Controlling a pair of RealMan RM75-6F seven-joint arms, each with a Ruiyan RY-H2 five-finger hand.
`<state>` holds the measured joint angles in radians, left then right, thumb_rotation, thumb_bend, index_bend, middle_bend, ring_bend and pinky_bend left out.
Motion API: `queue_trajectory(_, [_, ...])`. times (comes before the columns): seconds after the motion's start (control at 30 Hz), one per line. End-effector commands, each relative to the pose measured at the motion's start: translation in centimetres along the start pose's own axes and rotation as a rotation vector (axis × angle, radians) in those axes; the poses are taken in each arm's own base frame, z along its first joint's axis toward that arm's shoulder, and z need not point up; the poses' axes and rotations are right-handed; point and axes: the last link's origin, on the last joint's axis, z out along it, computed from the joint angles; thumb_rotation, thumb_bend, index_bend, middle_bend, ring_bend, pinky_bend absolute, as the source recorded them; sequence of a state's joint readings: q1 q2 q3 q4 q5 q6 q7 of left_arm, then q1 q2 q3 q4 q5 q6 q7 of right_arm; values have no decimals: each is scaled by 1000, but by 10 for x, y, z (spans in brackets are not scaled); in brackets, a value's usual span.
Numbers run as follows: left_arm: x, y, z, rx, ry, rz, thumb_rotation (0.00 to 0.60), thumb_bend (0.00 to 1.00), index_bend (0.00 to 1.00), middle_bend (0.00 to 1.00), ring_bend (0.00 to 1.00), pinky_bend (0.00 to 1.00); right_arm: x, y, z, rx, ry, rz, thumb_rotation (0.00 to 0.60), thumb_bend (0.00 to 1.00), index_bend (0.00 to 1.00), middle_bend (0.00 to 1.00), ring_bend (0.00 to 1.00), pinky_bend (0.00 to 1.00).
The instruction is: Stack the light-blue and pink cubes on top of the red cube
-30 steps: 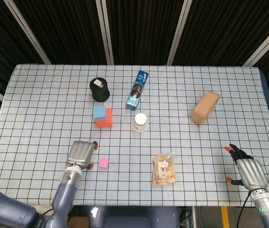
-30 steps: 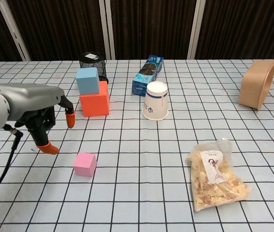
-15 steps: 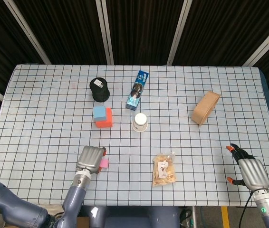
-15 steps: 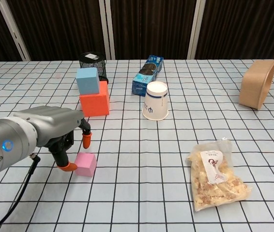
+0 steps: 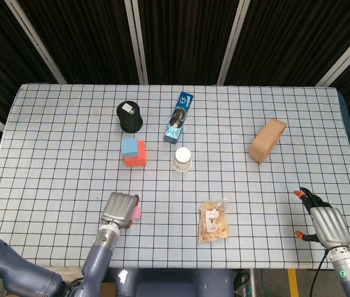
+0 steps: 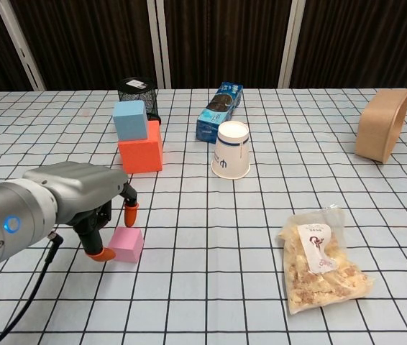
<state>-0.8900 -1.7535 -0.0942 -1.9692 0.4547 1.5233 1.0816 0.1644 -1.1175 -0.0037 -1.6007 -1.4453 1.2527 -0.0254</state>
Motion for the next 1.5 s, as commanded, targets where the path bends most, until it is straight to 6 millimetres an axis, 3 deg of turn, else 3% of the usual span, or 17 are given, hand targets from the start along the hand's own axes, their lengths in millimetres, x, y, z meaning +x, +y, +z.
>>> queue_trajectory(0.03, [0,0,0,3,6,0,600,291,397,871,719,775,0,0,0,2,-1,1,600,138,137,101,198,365])
queue_trajectory(1.5, [-5,4,9,7,4,11,600,299,432,873,724,782,-2,1,3,-1,-16,3,600,138,137,101,199,378])
